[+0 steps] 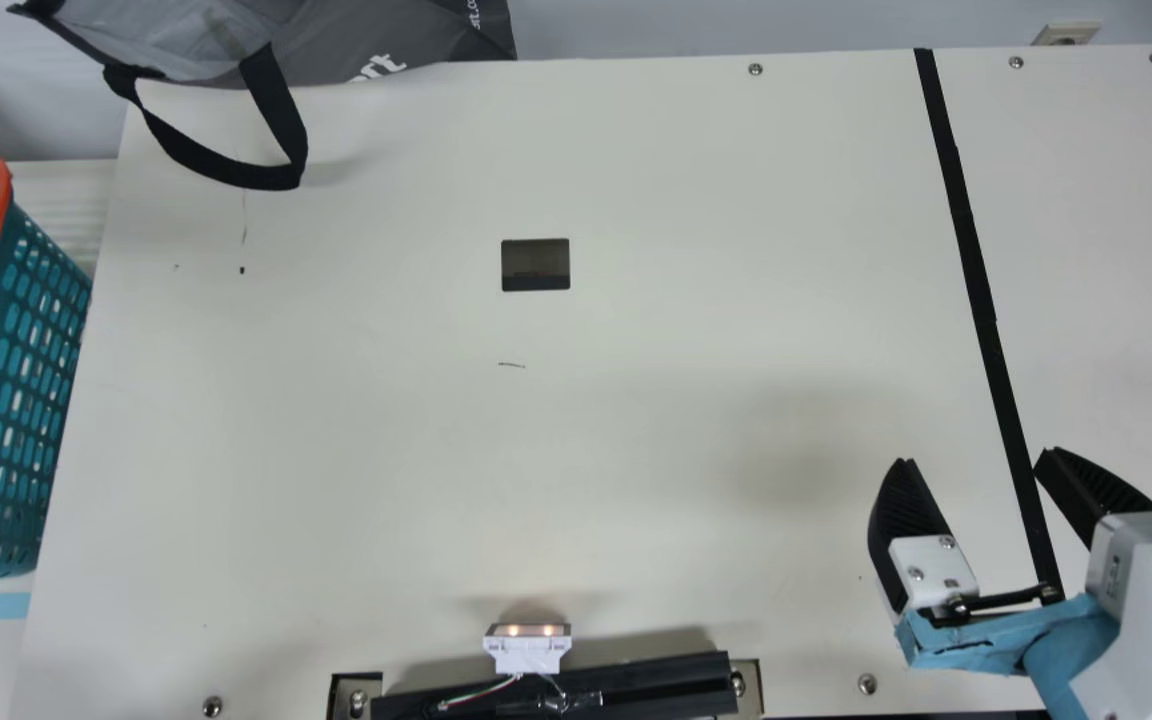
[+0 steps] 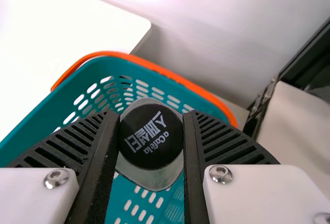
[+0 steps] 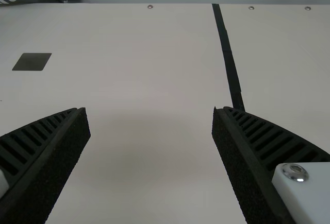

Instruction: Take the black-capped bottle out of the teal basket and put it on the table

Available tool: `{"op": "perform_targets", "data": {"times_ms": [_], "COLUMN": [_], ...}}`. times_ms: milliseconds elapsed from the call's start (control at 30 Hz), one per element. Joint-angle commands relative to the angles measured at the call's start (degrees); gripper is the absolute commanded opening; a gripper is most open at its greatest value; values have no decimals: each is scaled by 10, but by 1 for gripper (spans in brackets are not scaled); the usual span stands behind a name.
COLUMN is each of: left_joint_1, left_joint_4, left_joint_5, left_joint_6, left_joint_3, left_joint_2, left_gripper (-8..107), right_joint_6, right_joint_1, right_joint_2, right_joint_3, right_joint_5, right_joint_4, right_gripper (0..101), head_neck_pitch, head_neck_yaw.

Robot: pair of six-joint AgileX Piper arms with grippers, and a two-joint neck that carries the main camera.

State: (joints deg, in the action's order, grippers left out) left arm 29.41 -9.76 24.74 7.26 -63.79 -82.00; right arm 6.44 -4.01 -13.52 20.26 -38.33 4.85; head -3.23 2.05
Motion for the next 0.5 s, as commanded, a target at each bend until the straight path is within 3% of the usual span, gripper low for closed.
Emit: {"op": "perform_targets", "data": {"times_ms": [0, 467], "left_joint_1": [-8, -73], "left_joint_4": [3, 22], "left_joint_5": [4, 27], "left_joint_6": [-3, -23], "left_joint_3": [-4, -15], "left_joint_2": [6, 48], "left_gripper": [0, 0], "right_joint_6": [0, 0], "right_joint_1": [0, 0], "right_joint_2": [0, 0], "right_joint_3": [0, 0], "right_joint_5": [0, 0], "right_joint_4": [0, 0], "right_gripper": [91, 91], "head_neck_pitch": [5, 5], "head_neck_yaw": [-5, -5]}}
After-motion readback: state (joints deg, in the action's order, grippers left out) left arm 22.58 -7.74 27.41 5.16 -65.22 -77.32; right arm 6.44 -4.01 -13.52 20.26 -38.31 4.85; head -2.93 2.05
